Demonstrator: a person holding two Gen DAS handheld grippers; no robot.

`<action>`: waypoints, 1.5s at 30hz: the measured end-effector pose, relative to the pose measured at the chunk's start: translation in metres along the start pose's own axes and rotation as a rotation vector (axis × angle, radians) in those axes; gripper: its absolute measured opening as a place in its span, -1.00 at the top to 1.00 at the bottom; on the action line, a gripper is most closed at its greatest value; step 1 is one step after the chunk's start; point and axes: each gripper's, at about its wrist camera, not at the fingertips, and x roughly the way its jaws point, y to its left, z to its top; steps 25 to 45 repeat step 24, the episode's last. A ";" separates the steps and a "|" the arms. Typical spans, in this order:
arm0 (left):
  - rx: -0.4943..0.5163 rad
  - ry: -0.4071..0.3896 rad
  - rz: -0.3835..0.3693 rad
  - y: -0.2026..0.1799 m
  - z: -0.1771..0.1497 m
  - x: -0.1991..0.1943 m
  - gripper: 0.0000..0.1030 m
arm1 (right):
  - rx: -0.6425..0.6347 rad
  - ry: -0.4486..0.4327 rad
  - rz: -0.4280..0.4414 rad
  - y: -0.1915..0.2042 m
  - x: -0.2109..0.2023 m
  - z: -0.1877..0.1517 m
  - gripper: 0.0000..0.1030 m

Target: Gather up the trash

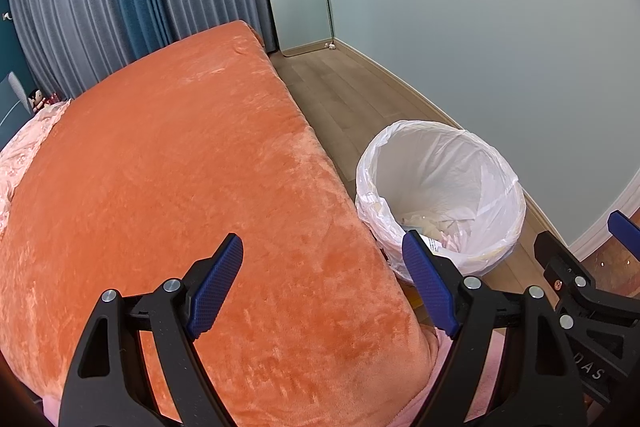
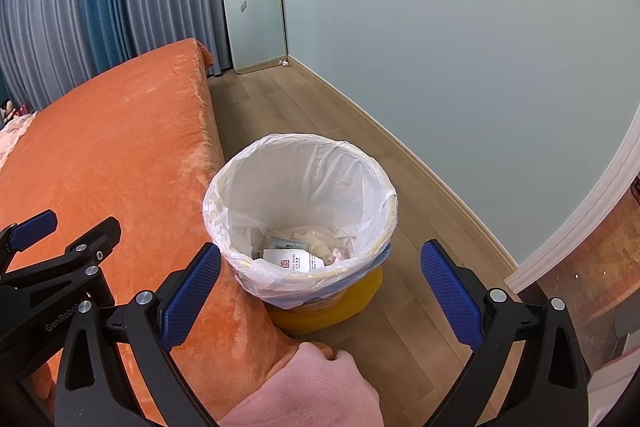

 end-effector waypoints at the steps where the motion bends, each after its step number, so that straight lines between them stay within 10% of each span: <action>1: 0.001 -0.001 0.001 0.000 0.000 0.000 -0.51 | 0.000 0.000 0.000 0.000 0.000 0.000 -0.87; 45: 0.013 0.004 -0.025 0.000 0.003 -0.001 -0.51 | 0.010 -0.001 -0.009 -0.002 0.001 0.000 -0.87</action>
